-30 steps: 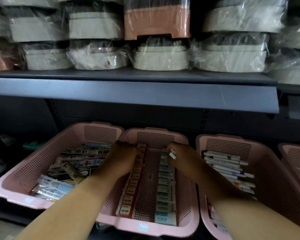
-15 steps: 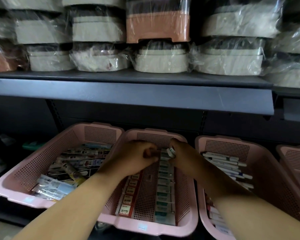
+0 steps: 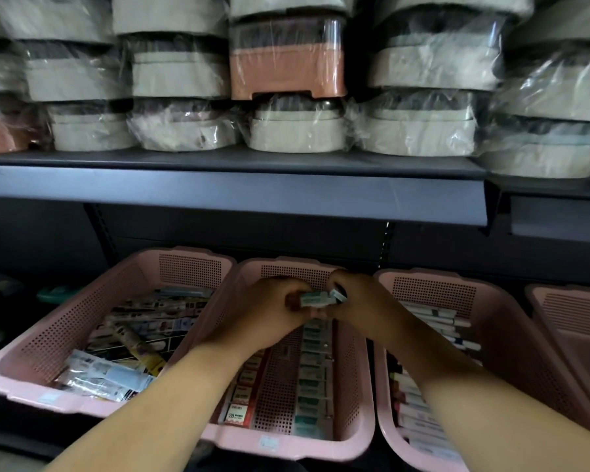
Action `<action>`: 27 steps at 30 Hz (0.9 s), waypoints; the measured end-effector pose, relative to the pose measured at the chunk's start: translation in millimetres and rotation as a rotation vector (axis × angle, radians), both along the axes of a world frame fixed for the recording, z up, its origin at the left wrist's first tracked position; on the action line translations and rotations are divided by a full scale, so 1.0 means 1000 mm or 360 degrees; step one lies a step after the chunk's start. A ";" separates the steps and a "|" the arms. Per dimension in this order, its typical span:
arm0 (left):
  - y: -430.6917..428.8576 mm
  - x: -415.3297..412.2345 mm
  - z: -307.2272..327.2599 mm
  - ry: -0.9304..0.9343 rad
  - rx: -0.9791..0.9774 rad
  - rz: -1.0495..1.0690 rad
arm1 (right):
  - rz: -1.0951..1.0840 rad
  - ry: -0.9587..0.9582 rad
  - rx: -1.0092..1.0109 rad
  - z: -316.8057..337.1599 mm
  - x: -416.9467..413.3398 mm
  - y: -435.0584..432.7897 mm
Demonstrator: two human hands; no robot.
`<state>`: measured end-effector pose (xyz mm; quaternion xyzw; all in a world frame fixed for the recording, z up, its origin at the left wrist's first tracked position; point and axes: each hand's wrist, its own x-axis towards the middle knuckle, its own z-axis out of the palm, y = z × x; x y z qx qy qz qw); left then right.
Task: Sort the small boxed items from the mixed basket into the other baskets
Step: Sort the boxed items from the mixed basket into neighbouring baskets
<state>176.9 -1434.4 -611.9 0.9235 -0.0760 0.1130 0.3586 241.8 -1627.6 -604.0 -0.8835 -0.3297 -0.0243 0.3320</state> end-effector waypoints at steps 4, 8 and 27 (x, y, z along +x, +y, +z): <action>-0.006 -0.004 0.007 -0.0092 0.0216 0.0017 | -0.0004 -0.0065 -0.0051 -0.002 -0.002 0.002; -0.007 -0.002 0.009 -0.0069 0.0266 0.0055 | 0.0012 0.0136 0.0124 -0.003 0.001 -0.003; -0.010 -0.004 0.021 0.0079 -0.0237 0.0067 | 0.0063 0.0600 0.0610 0.005 -0.002 -0.001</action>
